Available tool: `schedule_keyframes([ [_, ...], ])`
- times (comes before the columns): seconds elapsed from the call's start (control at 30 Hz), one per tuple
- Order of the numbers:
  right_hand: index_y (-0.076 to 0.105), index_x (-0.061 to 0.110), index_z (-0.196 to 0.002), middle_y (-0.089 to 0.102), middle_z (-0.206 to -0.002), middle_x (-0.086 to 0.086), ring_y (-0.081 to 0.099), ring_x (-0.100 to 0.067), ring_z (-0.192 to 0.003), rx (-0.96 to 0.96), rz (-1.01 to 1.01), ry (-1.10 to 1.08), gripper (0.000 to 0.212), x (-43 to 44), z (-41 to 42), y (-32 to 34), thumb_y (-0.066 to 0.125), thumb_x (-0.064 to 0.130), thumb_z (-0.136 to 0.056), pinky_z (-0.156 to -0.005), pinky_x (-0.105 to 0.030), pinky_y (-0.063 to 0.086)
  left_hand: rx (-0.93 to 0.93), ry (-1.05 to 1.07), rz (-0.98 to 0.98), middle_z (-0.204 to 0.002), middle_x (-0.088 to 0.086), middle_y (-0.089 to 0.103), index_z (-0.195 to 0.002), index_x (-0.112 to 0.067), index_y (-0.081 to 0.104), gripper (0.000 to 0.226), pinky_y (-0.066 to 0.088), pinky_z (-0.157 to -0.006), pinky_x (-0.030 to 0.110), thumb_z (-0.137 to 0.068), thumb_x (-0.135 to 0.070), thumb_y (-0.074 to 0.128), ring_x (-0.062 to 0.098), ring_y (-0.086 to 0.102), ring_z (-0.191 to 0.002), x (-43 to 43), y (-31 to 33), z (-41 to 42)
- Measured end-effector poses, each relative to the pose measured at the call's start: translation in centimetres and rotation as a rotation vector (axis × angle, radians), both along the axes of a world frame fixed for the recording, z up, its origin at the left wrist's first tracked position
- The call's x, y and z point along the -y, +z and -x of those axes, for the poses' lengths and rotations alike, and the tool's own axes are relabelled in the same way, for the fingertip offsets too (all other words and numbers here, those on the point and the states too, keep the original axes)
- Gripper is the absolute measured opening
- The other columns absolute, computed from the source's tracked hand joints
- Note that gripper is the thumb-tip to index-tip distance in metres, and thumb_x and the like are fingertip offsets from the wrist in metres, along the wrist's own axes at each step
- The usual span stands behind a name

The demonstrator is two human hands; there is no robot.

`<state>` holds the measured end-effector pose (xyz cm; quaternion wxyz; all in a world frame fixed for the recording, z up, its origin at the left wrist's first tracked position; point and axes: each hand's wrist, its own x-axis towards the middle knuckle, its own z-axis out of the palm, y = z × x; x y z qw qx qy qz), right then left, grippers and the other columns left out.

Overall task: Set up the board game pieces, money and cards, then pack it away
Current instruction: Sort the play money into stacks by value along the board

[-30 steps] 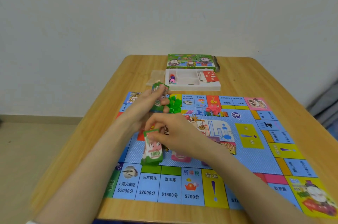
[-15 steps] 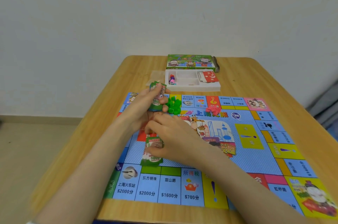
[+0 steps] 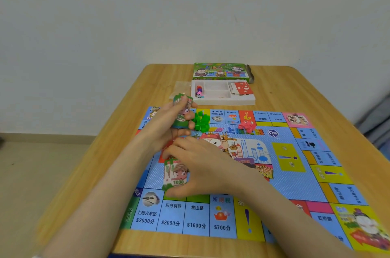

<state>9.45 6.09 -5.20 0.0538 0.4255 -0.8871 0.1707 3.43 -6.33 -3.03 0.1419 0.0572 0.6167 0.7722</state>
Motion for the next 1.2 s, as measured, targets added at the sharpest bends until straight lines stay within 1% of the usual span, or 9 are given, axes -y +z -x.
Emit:
schedule_keyframes([
  [0.2,0.061,0.015,-0.081,0.056,-0.076,0.007,0.047,-0.006,-0.07,-0.085,0.514,-0.212,0.026,-0.2,0.6,1.4,0.055,0.04,-0.085,-0.063,-0.025,0.043,0.088,0.071,-0.088,-0.064,0.002,0.055,-0.098,-0.008,0.06,0.019,0.044,-0.045,0.022,-0.095,-0.007,0.042,0.014,0.05,-0.052,-0.2,0.2,0.2],
  [0.33,0.059,0.012,-0.09,0.052,-0.085,0.003,0.044,-0.005,-0.069,-0.094,0.762,-0.486,0.006,-1.2,1.8,1.4,0.058,0.017,-0.087,-0.061,-0.023,0.039,0.003,-0.072,0.008,-0.094,0.01,0.072,-0.105,-0.007,0.062,0.018,0.06,-0.064,0.03,-0.096,-0.003,0.047,0.018,0.071,-0.079,-0.3,0.4,-0.4],
  [0.43,0.056,0.013,-0.108,0.048,-0.1,0.003,0.042,-0.001,-0.076,-0.034,0.786,-0.605,0.021,-1.9,2.4,1.4,0.061,0.014,-0.087,-0.068,-0.013,0.038,-0.016,-0.205,0.094,-0.094,0.01,0.073,-0.107,-0.008,0.061,0.017,0.06,-0.066,0.028,-0.093,-0.008,0.052,0.02,0.072,-0.08,-0.3,0.5,-1.0],
  [0.6,0.055,0.021,-0.085,0.056,-0.071,0.002,0.052,-0.009,-0.066,0.005,0.88,-0.591,0.018,-2.1,2.4,1.9,0.068,0.009,-0.082,-0.058,-0.013,0.039,-0.053,-0.229,0.126,-0.086,0.008,0.075,-0.105,-0.013,0.062,0.025,0.059,-0.058,0.026,-0.08,-0.013,0.061,0.021,0.073,-0.072,-0.4,0.7,-1.5],
  [0.73,0.053,0.021,-0.08,0.058,-0.062,-0.001,0.055,-0.012,-0.06,-0.006,0.92,-0.591,0.018,-2.0,2.2,2.0,0.069,0.013,-0.083,-0.052,-0.016,0.038,-0.061,-0.197,0.114,-0.083,0.008,0.075,-0.103,-0.013,0.062,0.028,0.058,-0.054,0.026,-0.075,-0.013,0.063,0.02,0.073,-0.068,-0.4,0.7,-1.5],
  [0.87,0.053,0.019,-0.081,0.054,-0.068,0.008,0.05,-0.009,-0.065,-0.044,0.906,-0.574,0.018,-2.0,2.2,2.0,0.069,0.01,-0.081,-0.058,-0.02,0.04,-0.057,-0.182,0.129,-0.079,0.007,0.074,-0.1,-0.012,0.062,0.018,0.051,-0.041,0.018,-0.085,-0.003,0.06,0.018,0.072,-0.063,-0.4,0.8,-1.5],
  [0.97,0.056,0.014,-0.076,0.056,-0.072,0.004,0.05,-0.013,-0.068,-0.076,0.914,-0.584,0.015,-2.2,2.3,1.9,0.069,0.007,-0.08,-0.061,-0.017,0.038,-0.049,-0.167,0.141,-0.08,0.007,0.074,-0.099,-0.012,0.062,0.018,0.049,-0.04,0.017,-0.086,0.0,0.06,0.019,0.072,-0.062,-0.5,0.9,-1.5],
  [1.1,0.051,0.014,-0.078,0.054,-0.079,0.002,0.048,-0.008,-0.072,-0.112,0.904,-0.605,0.017,-2.1,2.3,1.9,0.065,0.007,-0.084,-0.064,-0.011,0.034,-0.039,-0.141,0.105,-0.076,0.008,0.074,-0.098,-0.011,0.061,0.022,0.05,-0.041,0.018,-0.077,-0.013,0.064,0.017,0.07,-0.057,-0.5,0.9,-1.4],
  [1.2,0.045,0.011,-0.081,0.05,-0.072,0.005,0.047,-0.003,-0.066,-0.027,1.048,-0.602,0.016,-2.1,2.1,2.4,0.056,0.004,-0.091,-0.059,-0.013,0.038,-0.027,-0.14,0.076,-0.079,0.01,0.074,-0.098,-0.008,0.06,0.025,0.053,-0.044,0.019,-0.078,-0.022,0.061,0.017,0.071,-0.059,-0.5,0.8,-1.3],
])
